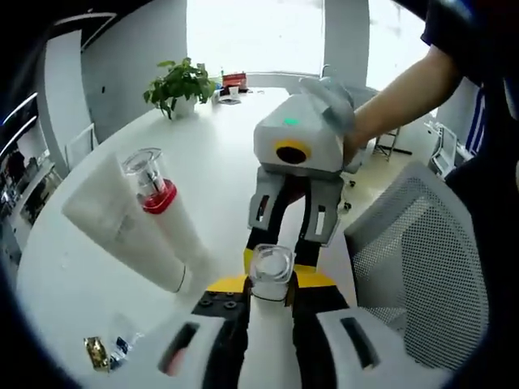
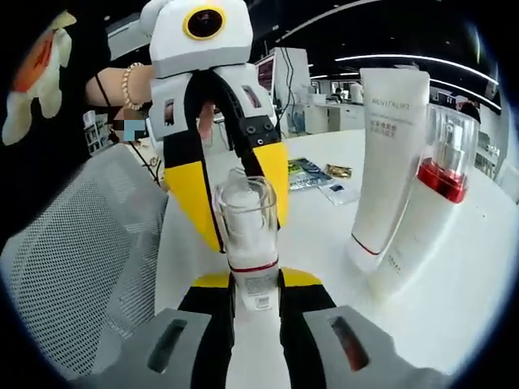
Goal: Arrange the skincare products in the storage area until every visible bottle or jar stands upright without overlapping.
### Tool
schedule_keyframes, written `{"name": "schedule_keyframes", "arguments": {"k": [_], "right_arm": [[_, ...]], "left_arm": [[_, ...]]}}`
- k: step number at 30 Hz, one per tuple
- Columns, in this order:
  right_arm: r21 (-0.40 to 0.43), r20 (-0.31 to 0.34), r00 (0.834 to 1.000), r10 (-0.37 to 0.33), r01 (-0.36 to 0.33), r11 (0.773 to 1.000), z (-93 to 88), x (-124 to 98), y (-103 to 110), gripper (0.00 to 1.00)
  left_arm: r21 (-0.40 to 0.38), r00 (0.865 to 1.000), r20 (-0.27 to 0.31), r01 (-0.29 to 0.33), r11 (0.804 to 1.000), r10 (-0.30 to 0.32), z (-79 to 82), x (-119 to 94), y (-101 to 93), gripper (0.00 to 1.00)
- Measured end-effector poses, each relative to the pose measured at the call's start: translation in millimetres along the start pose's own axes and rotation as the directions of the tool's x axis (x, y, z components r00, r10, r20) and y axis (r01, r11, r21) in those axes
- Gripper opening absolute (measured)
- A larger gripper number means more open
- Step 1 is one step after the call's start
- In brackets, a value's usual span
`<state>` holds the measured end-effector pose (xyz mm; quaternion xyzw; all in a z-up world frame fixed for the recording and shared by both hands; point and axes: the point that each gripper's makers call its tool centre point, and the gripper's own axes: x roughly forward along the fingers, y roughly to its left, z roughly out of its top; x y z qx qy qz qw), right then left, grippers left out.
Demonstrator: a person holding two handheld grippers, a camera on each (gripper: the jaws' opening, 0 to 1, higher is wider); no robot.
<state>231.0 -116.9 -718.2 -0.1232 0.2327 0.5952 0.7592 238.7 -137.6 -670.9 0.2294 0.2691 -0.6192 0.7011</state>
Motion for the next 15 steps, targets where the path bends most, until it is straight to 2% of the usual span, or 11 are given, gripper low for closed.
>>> {"name": "schedule_keyframes", "arguments": {"k": [7, 11, 15], "right_arm": [[-0.020, -0.013, 0.999, 0.044, -0.044, 0.999, 0.2, -1.3, -3.7, 0.20], [-0.035, -0.028, 0.998, 0.051, -0.052, 0.998, 0.9, -2.1, -6.6, 0.20], [-0.033, -0.032, 0.998, 0.049, -0.050, 0.998, -0.7, -4.8, -14.4, 0.20]], "left_arm": [[-0.012, 0.999, 0.035, 0.003, 1.000, -0.002, 2.4, 2.5, 3.0, 0.22], [-0.058, 0.997, 0.076, -0.014, 0.998, 0.018, 4.0, 0.8, 10.1, 0.23], [-0.086, 0.995, 0.093, -0.030, 0.996, 0.038, 3.9, -2.1, 14.0, 0.30]]}}
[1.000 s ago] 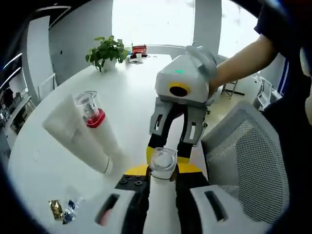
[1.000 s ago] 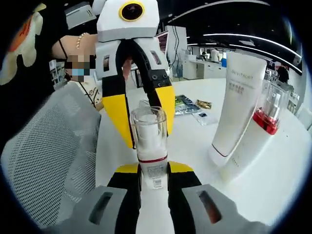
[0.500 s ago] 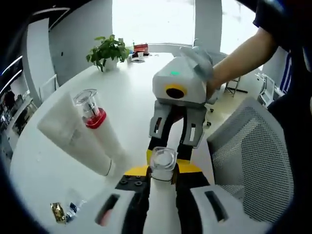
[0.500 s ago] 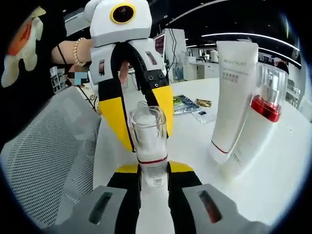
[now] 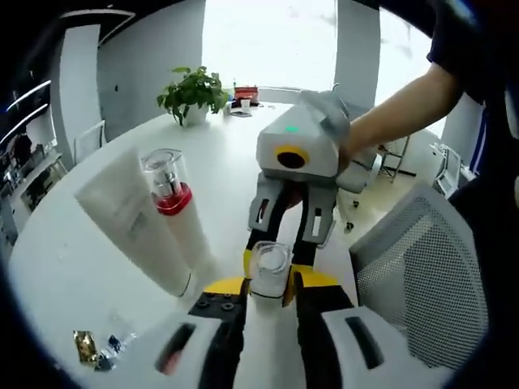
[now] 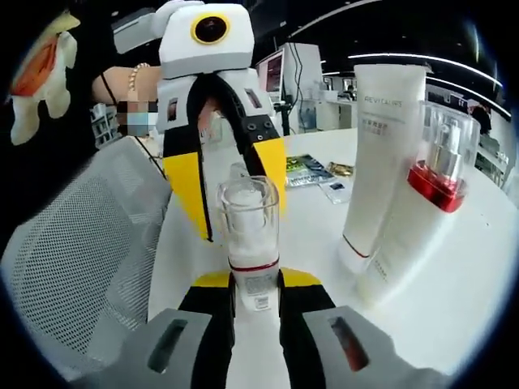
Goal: Arrange the skincare products in the storage area until every visible bottle or jar stands upright without overlapping.
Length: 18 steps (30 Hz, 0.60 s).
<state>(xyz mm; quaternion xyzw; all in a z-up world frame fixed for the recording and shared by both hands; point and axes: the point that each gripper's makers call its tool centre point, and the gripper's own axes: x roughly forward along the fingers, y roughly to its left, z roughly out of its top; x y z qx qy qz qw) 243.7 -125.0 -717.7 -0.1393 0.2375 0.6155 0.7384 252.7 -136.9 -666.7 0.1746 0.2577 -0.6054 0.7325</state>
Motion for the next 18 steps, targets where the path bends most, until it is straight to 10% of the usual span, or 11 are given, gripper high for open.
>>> {"name": "schedule_keyframes", "arguments": {"k": [18], "right_arm": [[-0.024, -0.030, 0.999, -0.020, 0.020, 1.000, -8.5, -15.7, -45.4, 0.20]], "left_arm": [[-0.061, 0.999, -0.008, -0.053, 0.997, 0.053, -14.3, -12.7, 12.9, 0.36]]}}
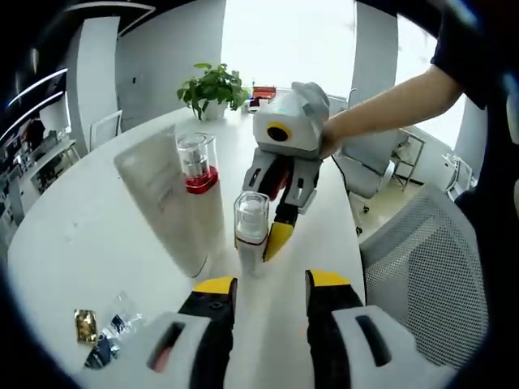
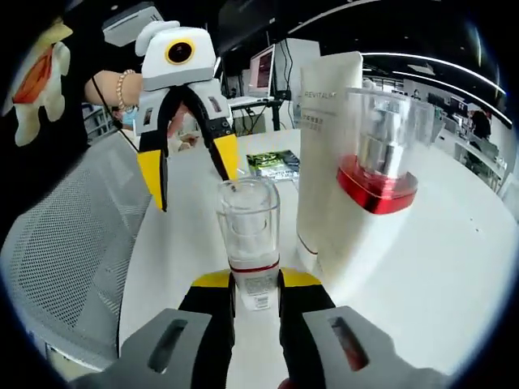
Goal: Arrange the skincare products in the storage area until every visible bottle or jar stands upright without overlapping.
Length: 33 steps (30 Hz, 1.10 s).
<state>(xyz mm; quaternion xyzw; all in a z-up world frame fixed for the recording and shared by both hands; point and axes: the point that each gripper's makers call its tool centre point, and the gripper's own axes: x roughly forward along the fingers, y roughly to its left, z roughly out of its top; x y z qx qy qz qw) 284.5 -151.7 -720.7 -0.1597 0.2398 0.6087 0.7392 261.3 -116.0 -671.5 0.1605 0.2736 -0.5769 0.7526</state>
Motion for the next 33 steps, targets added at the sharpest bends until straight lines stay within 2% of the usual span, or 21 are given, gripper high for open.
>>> {"name": "schedule_keyframes", "arguments": {"k": [10, 16, 21, 28, 33], "right_arm": [[0.009, 0.004, 1.000, 0.017, -0.017, 1.000, 0.8, -1.6, -5.7, 0.20], [0.016, 0.005, 1.000, 0.004, -0.004, 1.000, -1.7, -1.8, -8.6, 0.21], [0.013, -0.016, 1.000, -0.001, 0.001, 1.000, -5.4, -4.7, -8.8, 0.21], [0.045, -0.034, 0.999, -0.027, 0.029, 0.999, -8.3, -13.4, -7.1, 0.26], [0.075, -0.034, 0.998, -0.050, 0.053, 0.996, -7.4, -17.7, -5.2, 0.33]], "left_arm": [[-0.011, 1.000, -0.007, -0.002, 1.000, 0.002, -4.5, -0.1, -0.4, 0.36], [-0.012, 1.000, -0.009, -0.001, 1.000, 0.001, -7.4, 0.6, 1.2, 0.36], [-0.008, 1.000, -0.004, 0.000, 1.000, 0.000, -5.8, 0.1, 0.5, 0.36], [-0.035, 1.000, 0.022, -0.015, 0.999, 0.015, -1.8, -8.9, 3.3, 0.43], [-0.058, 0.998, 0.035, -0.041, 0.997, 0.043, -0.4, -15.8, 8.3, 0.47]]}}
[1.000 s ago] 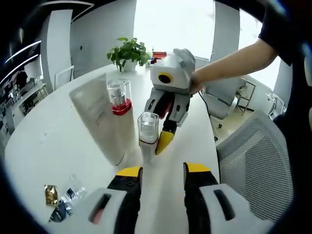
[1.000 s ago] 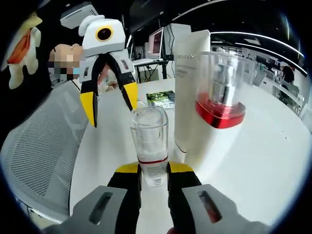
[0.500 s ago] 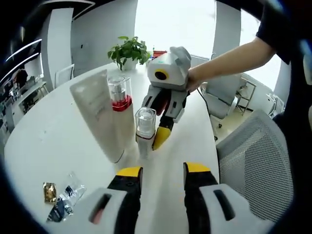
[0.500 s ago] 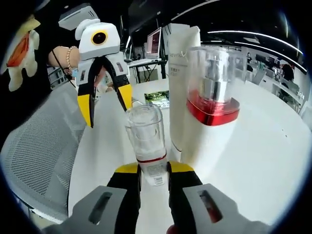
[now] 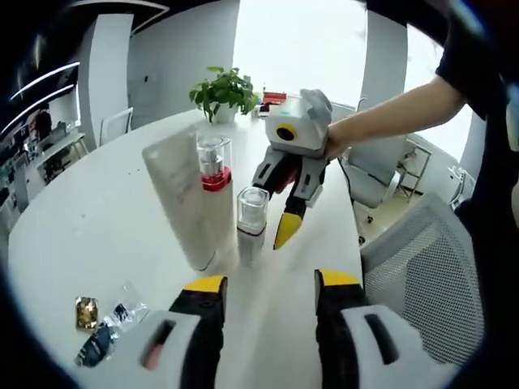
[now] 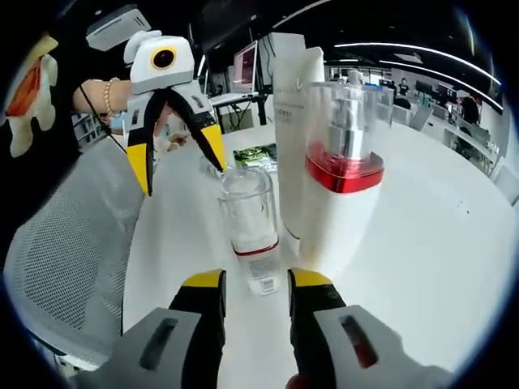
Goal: Arrange the skincare products in the storage area until every visible bottle or jar stands upright without overlapping.
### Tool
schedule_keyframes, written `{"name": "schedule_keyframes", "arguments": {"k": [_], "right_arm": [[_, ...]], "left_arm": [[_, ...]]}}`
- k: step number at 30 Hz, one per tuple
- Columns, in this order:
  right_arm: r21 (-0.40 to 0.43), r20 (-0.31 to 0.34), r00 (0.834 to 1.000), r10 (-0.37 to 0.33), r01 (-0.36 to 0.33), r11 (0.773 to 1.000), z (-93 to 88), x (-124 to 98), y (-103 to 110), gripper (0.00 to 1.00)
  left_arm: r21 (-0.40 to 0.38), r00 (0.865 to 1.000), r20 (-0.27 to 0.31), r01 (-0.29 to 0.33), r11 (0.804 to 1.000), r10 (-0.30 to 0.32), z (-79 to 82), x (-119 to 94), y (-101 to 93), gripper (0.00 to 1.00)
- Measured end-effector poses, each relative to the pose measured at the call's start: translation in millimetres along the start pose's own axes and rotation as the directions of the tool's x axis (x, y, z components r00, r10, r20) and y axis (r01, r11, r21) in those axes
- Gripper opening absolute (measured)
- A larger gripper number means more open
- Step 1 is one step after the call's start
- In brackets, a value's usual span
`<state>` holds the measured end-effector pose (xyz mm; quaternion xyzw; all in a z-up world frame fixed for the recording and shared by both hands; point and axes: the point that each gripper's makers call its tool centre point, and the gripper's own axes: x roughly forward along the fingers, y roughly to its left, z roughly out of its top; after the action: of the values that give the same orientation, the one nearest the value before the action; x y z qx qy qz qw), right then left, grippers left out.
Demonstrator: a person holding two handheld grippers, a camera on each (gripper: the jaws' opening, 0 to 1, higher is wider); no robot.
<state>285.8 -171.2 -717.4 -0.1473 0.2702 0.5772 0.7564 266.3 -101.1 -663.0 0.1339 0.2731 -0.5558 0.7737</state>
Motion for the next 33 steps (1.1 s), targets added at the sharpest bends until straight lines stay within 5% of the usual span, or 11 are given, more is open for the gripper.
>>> {"name": "schedule_keyframes", "arguments": {"k": [18, 33], "right_arm": [[0.093, 0.057, 0.990, -0.128, 0.123, 0.988, 19.3, -20.7, 23.2, 0.57], [0.183, 0.132, 0.966, -0.223, 0.197, 0.963, 40.6, -28.9, 39.9, 0.74]], "left_arm": [[-0.107, 0.996, 0.012, -0.090, 0.990, 0.092, -7.9, -38.6, 3.0, 0.60], [-0.179, 0.986, -0.024, -0.166, 0.970, 0.165, -38.8, -75.9, 3.6, 0.73]]}}
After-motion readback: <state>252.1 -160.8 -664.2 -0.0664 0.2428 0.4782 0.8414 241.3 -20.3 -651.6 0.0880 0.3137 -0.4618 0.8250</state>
